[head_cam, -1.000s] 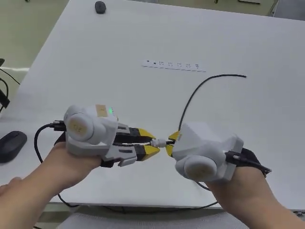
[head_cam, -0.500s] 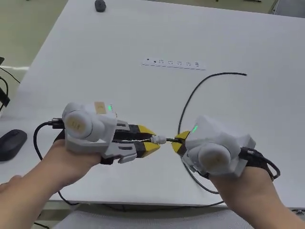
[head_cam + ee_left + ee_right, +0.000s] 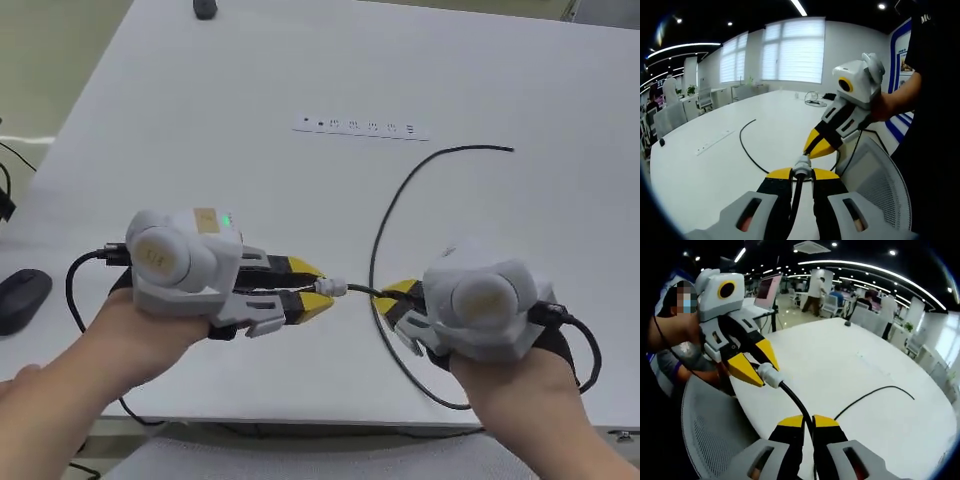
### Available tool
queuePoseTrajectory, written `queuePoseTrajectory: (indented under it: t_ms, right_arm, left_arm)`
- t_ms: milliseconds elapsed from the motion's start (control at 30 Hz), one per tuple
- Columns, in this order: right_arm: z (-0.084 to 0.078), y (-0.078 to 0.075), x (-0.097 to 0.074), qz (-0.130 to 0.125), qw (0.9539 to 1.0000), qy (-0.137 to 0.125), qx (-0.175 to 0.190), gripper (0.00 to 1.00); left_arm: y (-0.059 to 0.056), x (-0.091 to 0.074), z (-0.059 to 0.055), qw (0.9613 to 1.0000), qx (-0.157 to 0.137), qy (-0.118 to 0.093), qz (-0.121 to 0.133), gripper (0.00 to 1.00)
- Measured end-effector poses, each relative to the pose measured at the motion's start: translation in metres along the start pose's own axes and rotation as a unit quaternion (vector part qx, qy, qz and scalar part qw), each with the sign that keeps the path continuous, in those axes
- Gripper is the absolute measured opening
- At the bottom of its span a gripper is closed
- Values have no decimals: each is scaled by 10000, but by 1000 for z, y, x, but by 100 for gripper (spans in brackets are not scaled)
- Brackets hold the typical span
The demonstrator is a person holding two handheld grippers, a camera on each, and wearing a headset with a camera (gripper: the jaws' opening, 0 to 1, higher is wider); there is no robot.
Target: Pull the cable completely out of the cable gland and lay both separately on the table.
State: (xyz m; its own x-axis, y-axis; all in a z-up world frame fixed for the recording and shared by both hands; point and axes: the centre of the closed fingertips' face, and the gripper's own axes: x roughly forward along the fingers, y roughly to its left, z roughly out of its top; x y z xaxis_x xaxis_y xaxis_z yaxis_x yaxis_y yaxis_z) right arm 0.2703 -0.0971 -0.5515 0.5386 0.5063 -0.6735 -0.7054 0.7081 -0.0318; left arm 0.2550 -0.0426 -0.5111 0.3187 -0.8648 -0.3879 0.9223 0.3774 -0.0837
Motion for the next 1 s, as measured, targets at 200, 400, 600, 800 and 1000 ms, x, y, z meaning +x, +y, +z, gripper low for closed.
queuePoseTrajectory:
  t_ms: [200, 400, 600, 800, 1000]
  right_arm:
    - [-16, -11, 2, -56, 9994, 68, 333, 0]
    - [-29, -18, 6, -103, 9963, 198, 831, 0]
    - [-36, -23, 5, -149, 9935, 307, 1090, 0]
    - [-32, -24, -1, -285, 9983, 252, 433, 2]
    - [-15, -23, -10, -328, 9992, 86, -223, 5]
  left_arm:
    - [-2, 2, 1, 10000, 0, 7, -2, 15]
    - [-3, 3, 0, 10000, 2, 30, 3, 15]
    - [-6, 5, -1, 10000, -10, 54, -10, 15]
    - [0, 5, -8, 9999, -91, 109, 10, 15]
    - [5, 2, -9, 9998, -137, 114, 46, 15]
